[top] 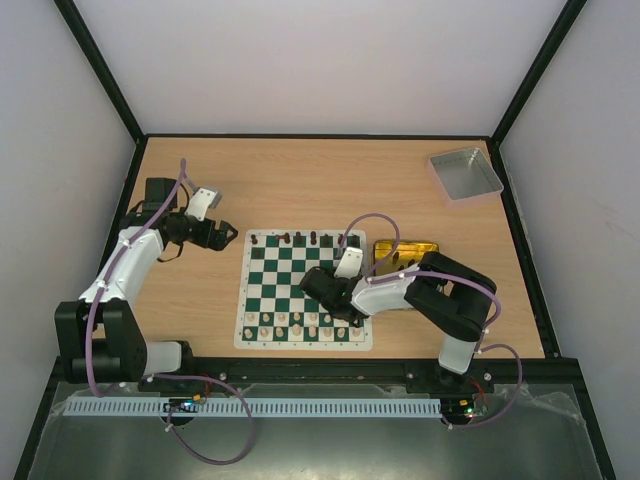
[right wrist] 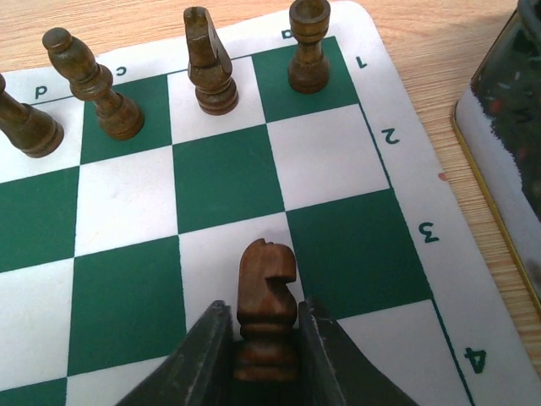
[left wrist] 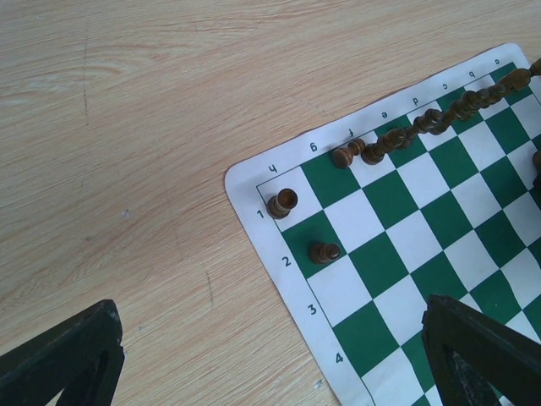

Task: Set up the chess pieces on the board
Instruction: Place the chess piece on the chessboard, then pick up the chess piece from the chessboard.

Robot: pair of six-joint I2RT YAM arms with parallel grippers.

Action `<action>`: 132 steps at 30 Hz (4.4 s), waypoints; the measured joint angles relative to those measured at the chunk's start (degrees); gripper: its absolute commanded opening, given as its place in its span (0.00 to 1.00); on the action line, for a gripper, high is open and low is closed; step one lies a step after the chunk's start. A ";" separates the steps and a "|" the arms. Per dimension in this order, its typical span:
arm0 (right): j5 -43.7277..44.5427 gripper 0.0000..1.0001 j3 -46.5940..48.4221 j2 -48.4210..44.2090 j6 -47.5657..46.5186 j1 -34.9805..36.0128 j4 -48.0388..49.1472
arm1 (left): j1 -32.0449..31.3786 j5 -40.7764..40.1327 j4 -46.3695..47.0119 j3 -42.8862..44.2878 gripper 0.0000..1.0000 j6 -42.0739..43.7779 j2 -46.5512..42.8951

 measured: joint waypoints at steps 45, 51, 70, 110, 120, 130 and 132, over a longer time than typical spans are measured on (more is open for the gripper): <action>-3.19 0.29 -0.02 -16.44 -0.04 -1.86 -8.11 | -0.96 0.00 -0.33 -0.04 0.93 0.66 -0.33; -11.82 0.25 2.40 -19.50 -3.30 -6.51 -12.68 | -1.33 -0.04 -0.79 -0.04 0.93 1.01 -0.33; -37.55 0.20 11.17 -15.10 -9.70 -14.73 -26.47 | -1.60 0.24 -1.11 -0.04 0.94 1.07 -0.33; -35.41 0.23 12.52 -5.22 -8.13 -15.32 -23.50 | -1.57 2.60 -1.05 -0.83 0.95 1.07 -0.31; -35.71 0.14 12.13 -4.90 -8.17 -15.34 -23.39 | -1.60 2.62 -1.05 -0.83 0.95 1.07 -0.31; -35.71 0.07 11.54 -4.87 -8.31 -15.54 -22.45 | -1.60 2.60 -1.09 -0.83 0.95 1.14 -0.31; -35.71 0.06 11.41 -4.92 -8.28 -15.58 -22.16 | -1.60 2.58 -1.20 -0.83 0.95 1.40 -0.31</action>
